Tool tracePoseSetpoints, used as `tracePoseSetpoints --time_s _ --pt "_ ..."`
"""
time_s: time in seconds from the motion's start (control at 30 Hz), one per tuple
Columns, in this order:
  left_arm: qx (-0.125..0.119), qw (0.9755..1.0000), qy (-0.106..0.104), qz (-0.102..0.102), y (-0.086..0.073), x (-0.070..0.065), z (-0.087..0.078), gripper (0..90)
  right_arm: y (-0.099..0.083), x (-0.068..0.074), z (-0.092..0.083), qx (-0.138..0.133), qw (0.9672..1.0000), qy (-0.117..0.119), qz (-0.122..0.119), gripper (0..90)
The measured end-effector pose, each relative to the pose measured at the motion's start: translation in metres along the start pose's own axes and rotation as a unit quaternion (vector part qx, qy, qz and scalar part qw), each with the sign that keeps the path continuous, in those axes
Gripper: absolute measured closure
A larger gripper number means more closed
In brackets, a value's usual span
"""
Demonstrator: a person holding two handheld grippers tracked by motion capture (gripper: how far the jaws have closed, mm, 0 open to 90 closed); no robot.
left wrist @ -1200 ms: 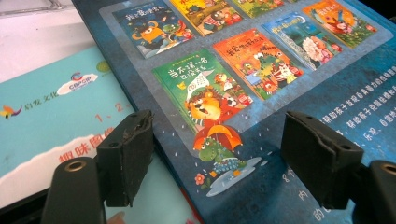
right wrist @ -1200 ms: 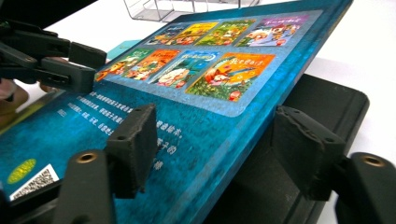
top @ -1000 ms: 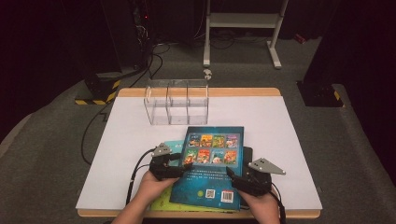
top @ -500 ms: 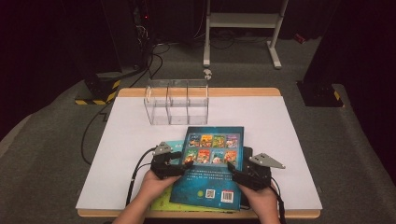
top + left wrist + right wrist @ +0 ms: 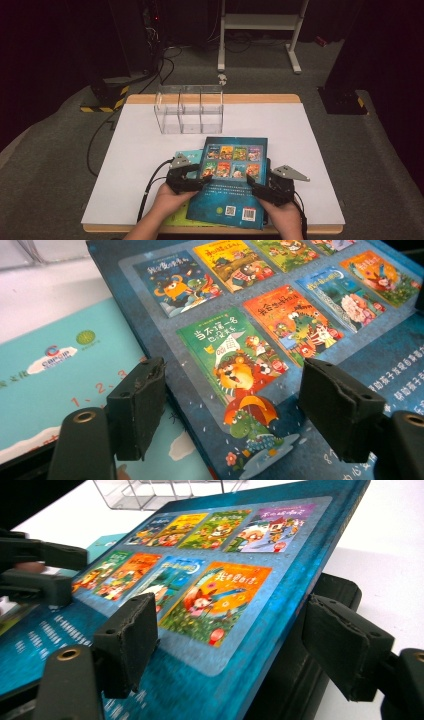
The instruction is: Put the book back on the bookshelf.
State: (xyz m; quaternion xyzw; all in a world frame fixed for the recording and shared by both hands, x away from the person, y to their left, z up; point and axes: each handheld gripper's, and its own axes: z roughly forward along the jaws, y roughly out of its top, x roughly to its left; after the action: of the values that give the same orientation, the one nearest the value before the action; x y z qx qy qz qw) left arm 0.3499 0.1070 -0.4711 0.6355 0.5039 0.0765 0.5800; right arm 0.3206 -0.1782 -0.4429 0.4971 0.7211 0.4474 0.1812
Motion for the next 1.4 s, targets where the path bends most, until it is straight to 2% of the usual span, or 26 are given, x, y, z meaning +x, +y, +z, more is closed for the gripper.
tracePoseSetpoints --time_s 0.03,0.07,0.1,0.2,0.3,0.37,0.5,0.73,0.83,1.03,1.4 --pt "-0.005 0.9999 0.003 0.011 -0.001 -0.003 -0.001 29.1 0.001 -0.001 0.002 0.003 1.0000 0.001 0.003 21.6" --pt "-0.005 0.9999 0.003 0.011 -0.001 -0.003 -0.001 29.2 0.001 -0.001 0.002 0.003 1.0000 0.001 0.003 21.6" --pt "0.001 0.9998 0.003 0.021 -0.002 -0.004 -0.002 29.1 0.003 -0.002 0.006 0.006 0.9999 0.006 0.009 21.3" --pt "0.006 1.0000 -0.003 -0.006 -0.001 0.001 -0.004 27.9 0.005 -0.003 0.009 0.010 0.9999 0.008 0.010 21.1" --pt "0.013 0.9998 -0.004 -0.015 -0.002 0.005 -0.007 26.0 0.005 -0.004 0.010 0.011 0.9998 0.012 0.013 21.7" --pt "0.013 0.9998 -0.004 -0.015 -0.002 0.005 -0.007 26.0 0.003 -0.003 0.009 0.012 0.9996 0.018 0.016 22.4" --pt "0.011 0.9997 -0.005 -0.022 -0.002 0.006 -0.007 26.1 0.003 -0.001 0.008 0.017 0.9997 0.015 0.013 22.9" --pt "0.012 0.9996 -0.007 -0.023 -0.002 0.006 -0.007 26.1 0.003 0.000 0.009 0.022 0.9994 0.018 0.021 23.8" --pt "0.012 0.9994 -0.010 -0.030 -0.002 0.007 -0.007 26.2 0.003 -0.001 0.009 0.023 0.9992 0.023 0.023 24.8" --pt "0.013 0.9994 -0.010 -0.029 -0.002 0.007 -0.007 26.5 0.004 -0.003 0.011 0.027 0.9989 0.029 0.026 24.7" --pt "0.015 0.9994 -0.011 -0.029 -0.003 0.007 -0.007 26.4 0.001 0.000 0.008 0.024 0.9989 0.023 0.033 28.3"
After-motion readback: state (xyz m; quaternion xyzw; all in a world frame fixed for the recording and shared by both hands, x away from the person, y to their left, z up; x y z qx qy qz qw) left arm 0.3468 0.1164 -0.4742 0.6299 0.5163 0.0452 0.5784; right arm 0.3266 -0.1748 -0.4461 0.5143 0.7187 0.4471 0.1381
